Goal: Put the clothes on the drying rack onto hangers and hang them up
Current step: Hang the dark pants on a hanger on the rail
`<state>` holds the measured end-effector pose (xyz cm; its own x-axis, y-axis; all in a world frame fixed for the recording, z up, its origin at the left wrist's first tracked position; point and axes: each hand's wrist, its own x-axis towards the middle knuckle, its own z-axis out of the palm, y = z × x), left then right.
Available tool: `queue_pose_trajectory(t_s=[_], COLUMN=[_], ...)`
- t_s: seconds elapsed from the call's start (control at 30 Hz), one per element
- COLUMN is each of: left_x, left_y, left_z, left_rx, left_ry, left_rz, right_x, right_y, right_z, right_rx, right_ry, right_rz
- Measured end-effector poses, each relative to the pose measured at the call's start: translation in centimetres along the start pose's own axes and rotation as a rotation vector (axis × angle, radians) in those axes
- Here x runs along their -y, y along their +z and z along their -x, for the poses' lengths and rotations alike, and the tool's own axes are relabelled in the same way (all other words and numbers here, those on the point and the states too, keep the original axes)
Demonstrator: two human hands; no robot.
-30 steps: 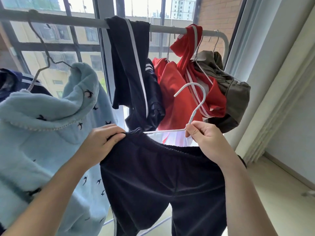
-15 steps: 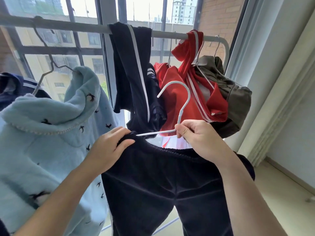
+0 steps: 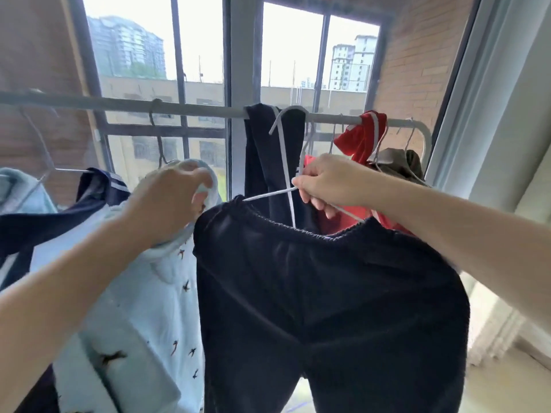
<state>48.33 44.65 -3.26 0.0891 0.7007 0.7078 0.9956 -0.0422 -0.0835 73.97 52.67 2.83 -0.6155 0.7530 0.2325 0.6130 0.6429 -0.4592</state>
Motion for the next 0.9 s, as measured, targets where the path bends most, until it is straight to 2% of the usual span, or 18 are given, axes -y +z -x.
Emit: queue_pose_trajectory(t_s=[0.13, 0.27, 0.53, 0.77, 0.9], left_x=[1.6, 3.4, 5.5, 6.5, 6.6], left_y=[-2.6, -2.7, -2.3, -3.0, -2.6], left_z=[-3.0, -4.7, -7.3, -8.1, -7.8], left_rx=[-0.138, -0.132, -0.012, -0.029, 0.009], left_ry=[0.014, 0.037, -0.038, -0.096, -0.068], left_rz=[-0.217, -0.384, -0.413, -0.430, -0.441], right_x=[1.4, 2.3, 4.1, 6.3, 7.0], right_y=[-0.7, -0.8, 0.6, 1.5, 1.8], right_z=[-1.9, -3.2, -6.2, -10.3, -12.2], right_rx=[-0.007, -0.023, -0.050, -0.016, -0.028], right_ry=[0.001, 0.008, 0.023, 0.025, 0.035], right_rz=[0.013, 0.005, -0.011, 0.033, 0.015])
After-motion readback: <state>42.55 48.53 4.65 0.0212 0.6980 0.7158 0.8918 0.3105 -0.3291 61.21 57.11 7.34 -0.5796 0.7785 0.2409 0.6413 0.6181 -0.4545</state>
